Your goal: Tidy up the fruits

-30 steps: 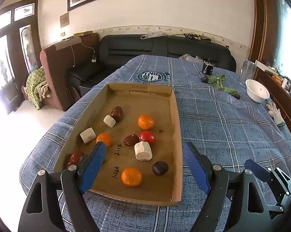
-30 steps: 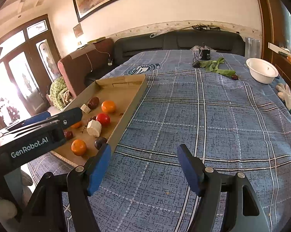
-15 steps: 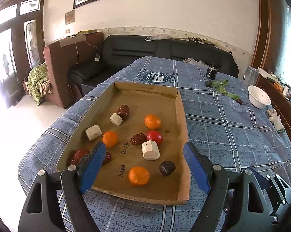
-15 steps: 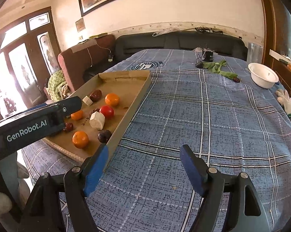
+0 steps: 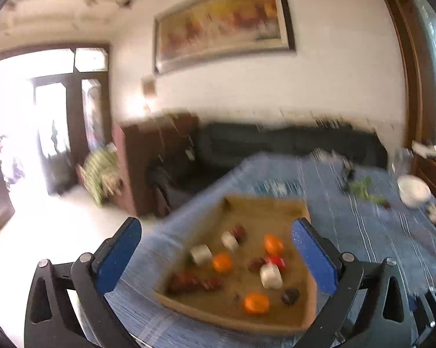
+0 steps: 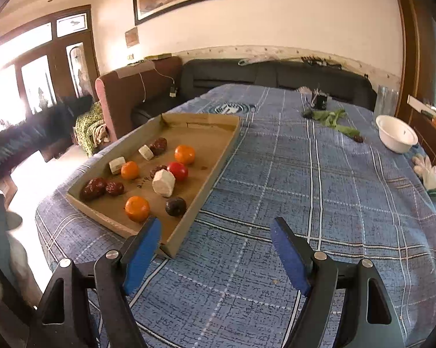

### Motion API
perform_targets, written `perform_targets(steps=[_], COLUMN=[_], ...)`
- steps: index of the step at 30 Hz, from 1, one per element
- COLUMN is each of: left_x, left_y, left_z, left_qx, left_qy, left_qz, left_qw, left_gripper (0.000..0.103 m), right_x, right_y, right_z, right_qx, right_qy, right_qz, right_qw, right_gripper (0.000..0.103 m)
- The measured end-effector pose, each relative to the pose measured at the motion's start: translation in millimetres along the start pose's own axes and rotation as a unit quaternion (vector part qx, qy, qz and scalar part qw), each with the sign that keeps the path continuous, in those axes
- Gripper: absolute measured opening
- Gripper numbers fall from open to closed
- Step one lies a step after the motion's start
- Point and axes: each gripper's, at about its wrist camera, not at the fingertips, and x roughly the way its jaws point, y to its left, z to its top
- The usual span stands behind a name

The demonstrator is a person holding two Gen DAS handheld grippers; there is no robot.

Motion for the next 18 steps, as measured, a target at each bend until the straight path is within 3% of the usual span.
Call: perform_targets(steps=[2,4,10,18], left_x=[-12,-13,14,30], left_y=[4,5,7,10], left_z=[3,4,-3,-15], left_qx=[-0.006,-0.008,-0.028,-0.029], left_qy=[-0.032,-0.034,0.067,0.102], left_qz=[0.013,0.013,-0.025,-0.033], left_qw=[0.9994,0.9993,0.997,0.9939], left_gripper=[0.103,0.103,0.103,0.103], right_x=[-4,-6,-8,-1], right_y=[2,4,5,6], right_z=[0,0,-1,-5], right_qx=[-0.004,-0.007,-0.009,-0.013], right_qy=[-0.008,-0.012,-0.015,-0.002], right_qz=[0.0,0.001,0.0,-0.002], right_qw=[1.0,1.0,1.0,1.0], right_gripper=[0.086,0.086,0.087,0.088])
